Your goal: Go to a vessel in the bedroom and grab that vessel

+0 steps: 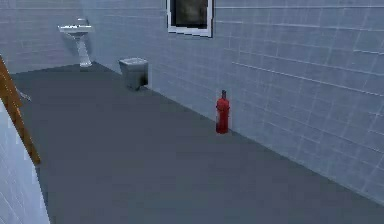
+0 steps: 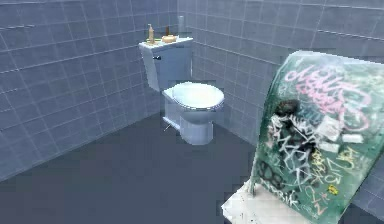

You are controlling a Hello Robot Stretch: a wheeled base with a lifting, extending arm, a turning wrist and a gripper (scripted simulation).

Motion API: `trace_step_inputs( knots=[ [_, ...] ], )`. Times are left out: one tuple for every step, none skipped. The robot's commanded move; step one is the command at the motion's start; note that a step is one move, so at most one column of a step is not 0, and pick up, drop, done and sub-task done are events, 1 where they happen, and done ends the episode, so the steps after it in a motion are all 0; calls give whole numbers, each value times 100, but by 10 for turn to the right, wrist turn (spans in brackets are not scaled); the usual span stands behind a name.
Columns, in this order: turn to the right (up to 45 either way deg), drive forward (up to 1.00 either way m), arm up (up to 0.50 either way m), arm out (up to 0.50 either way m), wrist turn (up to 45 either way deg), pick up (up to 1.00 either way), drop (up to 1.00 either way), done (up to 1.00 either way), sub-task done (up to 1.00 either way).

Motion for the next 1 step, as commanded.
trace_step_inputs(
  knots=[
    [-90, 0, 0, 0, 0, 0, 0, 0, 0]
  ],
)
